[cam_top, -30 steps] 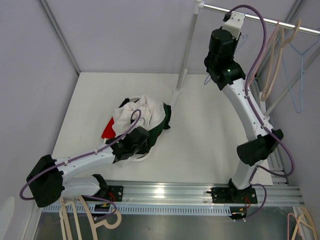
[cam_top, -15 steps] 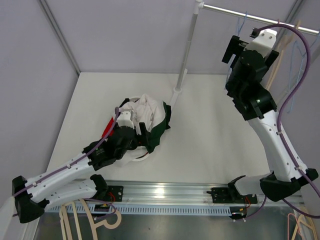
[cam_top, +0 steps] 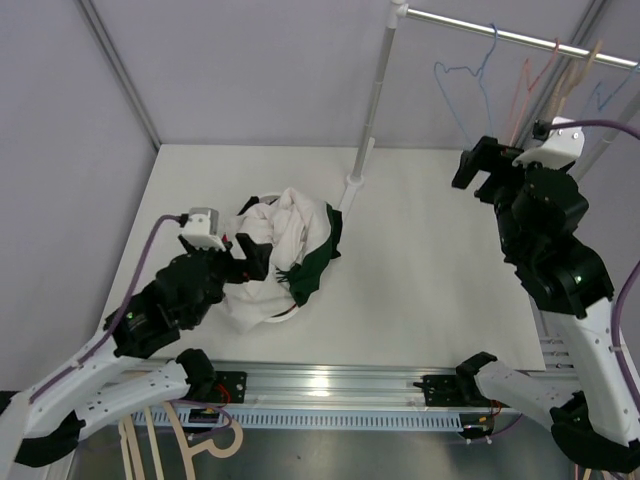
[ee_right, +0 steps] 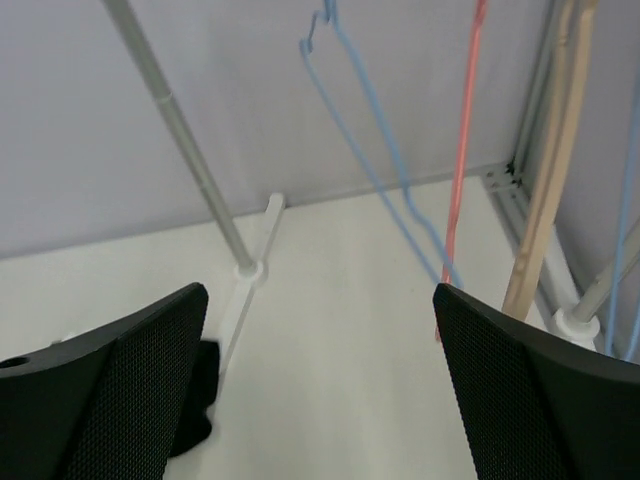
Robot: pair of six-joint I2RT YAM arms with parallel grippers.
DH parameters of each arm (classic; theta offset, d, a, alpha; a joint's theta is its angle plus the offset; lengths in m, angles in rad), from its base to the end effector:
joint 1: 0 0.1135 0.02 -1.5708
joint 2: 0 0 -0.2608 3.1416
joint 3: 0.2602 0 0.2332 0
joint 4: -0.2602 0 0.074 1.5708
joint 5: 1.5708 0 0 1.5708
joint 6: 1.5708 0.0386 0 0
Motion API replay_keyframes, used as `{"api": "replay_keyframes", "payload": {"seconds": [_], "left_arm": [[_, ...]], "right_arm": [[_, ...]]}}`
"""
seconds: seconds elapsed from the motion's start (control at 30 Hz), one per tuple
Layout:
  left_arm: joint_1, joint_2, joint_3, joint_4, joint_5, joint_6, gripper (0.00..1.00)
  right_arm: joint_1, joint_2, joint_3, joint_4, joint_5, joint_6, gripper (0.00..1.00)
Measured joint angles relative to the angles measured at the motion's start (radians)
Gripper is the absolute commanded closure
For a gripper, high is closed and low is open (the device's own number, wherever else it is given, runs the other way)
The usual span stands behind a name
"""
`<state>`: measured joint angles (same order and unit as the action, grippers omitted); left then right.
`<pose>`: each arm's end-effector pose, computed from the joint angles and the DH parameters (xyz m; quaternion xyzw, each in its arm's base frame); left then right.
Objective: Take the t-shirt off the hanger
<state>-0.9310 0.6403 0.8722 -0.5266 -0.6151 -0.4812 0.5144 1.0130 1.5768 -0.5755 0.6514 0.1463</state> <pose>0.0879 -0.0809 0.3488 -0.0050 0.7865 -0.1833 0.5897 0.1378 0.0510 0.5047 0.0978 0.7036 0.0008 0.7038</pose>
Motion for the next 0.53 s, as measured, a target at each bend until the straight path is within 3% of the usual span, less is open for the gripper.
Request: {"api": "replay_keyframes", "payload": {"seconds": [0.23, 0.53], "left_arm": [[0.000, -0.108, 0.166, -0.080, 0.026, 0.068, 0.00], [0.000, -0.220, 0.154, -0.158, 0.039, 0.090, 0.00]], "right_arm": [[0.001, -0.151, -0.186, -0.127, -0.238, 0.071, 0.01], [0.001, -0.189, -0.368, -0.222, -0.523, 0.119, 0.00]]}}
